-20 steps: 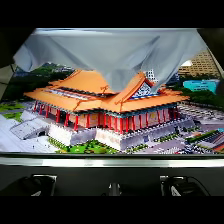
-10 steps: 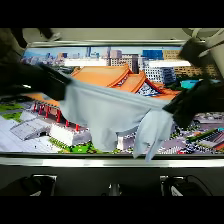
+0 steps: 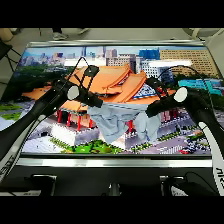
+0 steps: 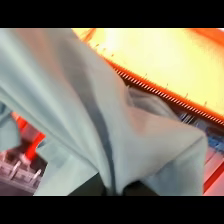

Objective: Fold the shirts.

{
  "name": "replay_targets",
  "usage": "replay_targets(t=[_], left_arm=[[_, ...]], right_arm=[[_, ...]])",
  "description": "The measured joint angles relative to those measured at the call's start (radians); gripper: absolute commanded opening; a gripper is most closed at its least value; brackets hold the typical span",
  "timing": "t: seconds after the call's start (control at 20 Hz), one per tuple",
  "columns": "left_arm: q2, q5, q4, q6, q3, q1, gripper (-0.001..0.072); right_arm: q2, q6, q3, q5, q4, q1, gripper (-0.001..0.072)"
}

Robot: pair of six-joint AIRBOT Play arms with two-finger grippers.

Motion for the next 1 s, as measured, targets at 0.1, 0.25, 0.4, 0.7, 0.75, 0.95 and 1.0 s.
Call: replay_targets(t=[0.1, 0.25, 0.4, 0.7, 0.75, 0.95, 1.0], left_arm=[[-0.061, 0.003, -0.048, -0.017, 0.053, 0.031, 0.0703], [-0.101, -0.073, -0.173, -0.003, 0.155, 0.106, 0.0718], [-0.106, -0.232, -0.241, 0.057, 0.23, 0.224, 0.0715], [-0.02, -0.402, -0.386, 0.144, 0.056, 0.382, 0.0522], [-0.001, -0.379, -0.411, 0.158, -0.018, 0.385, 0.0522], [0.034, -0.25, -0.526, 0.212, -0.29, 0.366, 0.0451], [0.036, -0.214, -0.565, 0.226, -0.348, 0.353, 0.0452]], right_arm=[[-0.023, 0.048, 0.0, -0.084, 0.002, -0.002, 0.0551], [-0.016, 0.073, 0.08, -0.058, -0.056, 0.0, 0.0608], [0.02, 0.078, 0.192, 0.089, -0.227, -0.021, 0.0602], [0.055, 0.087, 0.154, 0.377, -0.214, -0.293, 0.0482], [0.058, 0.069, 0.116, 0.408, -0.167, -0.332, 0.0482], [0.061, 0.011, -0.046, 0.484, -0.045, -0.41, 0.0482], [0.061, 0.001, -0.077, 0.489, -0.029, -0.419, 0.0483]])
